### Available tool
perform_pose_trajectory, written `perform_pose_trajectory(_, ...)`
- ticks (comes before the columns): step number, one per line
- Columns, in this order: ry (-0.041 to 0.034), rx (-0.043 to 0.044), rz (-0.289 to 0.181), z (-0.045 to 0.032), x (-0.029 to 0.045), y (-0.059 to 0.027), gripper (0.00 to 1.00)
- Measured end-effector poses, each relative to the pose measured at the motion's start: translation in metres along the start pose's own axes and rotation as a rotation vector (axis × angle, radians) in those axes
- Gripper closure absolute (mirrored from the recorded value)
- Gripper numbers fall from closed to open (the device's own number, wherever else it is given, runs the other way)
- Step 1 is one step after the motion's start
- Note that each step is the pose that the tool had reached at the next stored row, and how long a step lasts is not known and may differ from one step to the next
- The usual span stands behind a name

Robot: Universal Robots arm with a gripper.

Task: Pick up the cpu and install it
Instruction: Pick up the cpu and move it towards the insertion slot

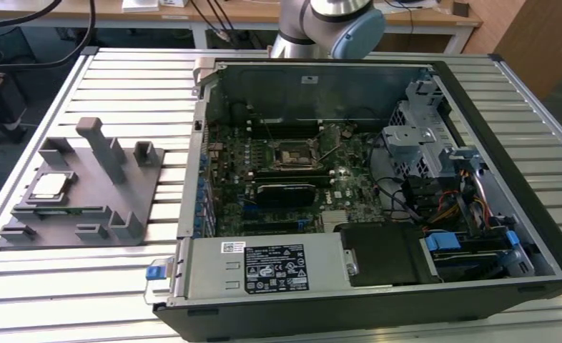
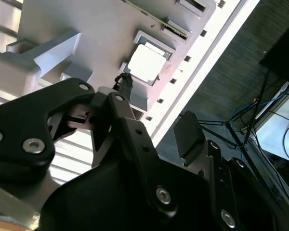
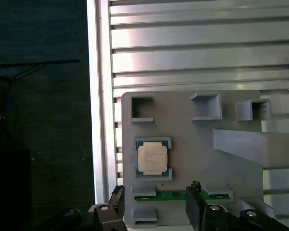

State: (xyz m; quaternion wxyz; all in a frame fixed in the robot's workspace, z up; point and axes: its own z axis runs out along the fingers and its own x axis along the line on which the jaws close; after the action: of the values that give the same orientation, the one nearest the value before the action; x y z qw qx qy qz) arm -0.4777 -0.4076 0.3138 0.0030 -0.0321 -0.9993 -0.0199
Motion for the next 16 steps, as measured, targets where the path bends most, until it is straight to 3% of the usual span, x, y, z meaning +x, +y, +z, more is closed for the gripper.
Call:
perform_pose_trajectory(1,0.0002,0.0,-0.008,0.0019,0.0,-0.0001,0.35)
perform_pose_trajectory(7,0.0009,0.0,-0.026,0.0118,-0.0001,-0.0005,0.35)
perform_pose_trajectory(16,0.001,0.0001,-0.026,0.0174,0.0,-0.0007,0.35)
